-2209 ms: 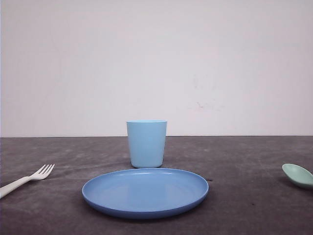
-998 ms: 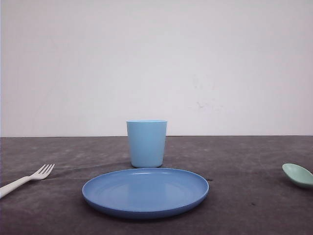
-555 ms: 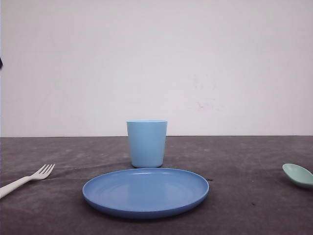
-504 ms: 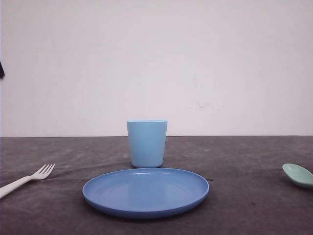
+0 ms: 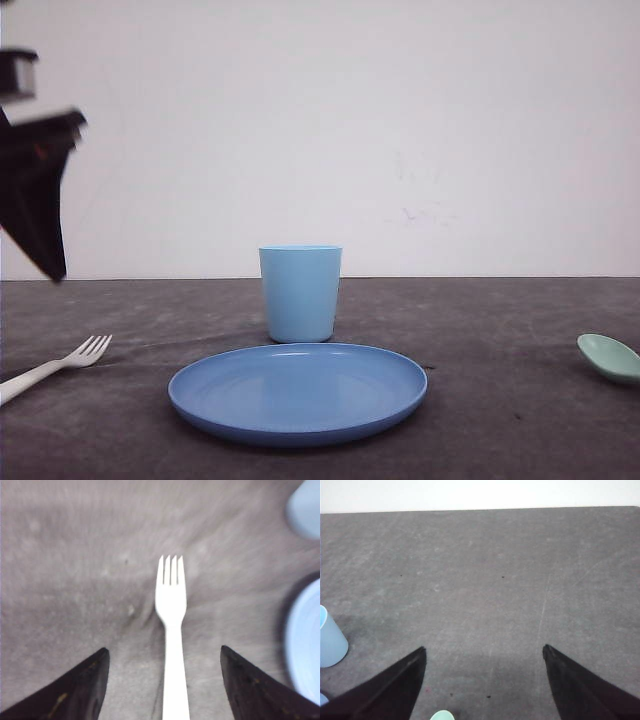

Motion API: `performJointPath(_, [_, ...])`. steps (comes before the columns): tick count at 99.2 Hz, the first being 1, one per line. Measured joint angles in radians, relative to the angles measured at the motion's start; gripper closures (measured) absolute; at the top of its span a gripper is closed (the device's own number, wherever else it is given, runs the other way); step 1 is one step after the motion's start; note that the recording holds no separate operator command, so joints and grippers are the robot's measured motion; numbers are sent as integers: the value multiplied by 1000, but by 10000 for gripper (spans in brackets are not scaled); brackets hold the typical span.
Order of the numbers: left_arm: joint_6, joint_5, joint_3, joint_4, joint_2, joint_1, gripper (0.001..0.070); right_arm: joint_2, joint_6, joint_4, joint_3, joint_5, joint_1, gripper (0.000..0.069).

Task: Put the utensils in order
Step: 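Lower the left gripper onto the white fork and close it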

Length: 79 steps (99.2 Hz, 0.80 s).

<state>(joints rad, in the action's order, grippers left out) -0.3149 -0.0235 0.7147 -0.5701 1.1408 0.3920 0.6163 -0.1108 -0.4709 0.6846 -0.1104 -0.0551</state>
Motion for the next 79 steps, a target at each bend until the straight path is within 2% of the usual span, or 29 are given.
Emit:
performJointPath(39, [-9, -8, 0, 68, 185, 72, 290, 0, -1, -13, 0, -1, -1, 224])
performJointPath(64, [-15, -40, 1, 104, 259, 87, 372, 0, -1, -16, 0, -1, -1, 224])
performJointPath(79, [-15, -57, 14, 113, 283, 86, 511, 0, -1, -16, 0, -1, -1, 224])
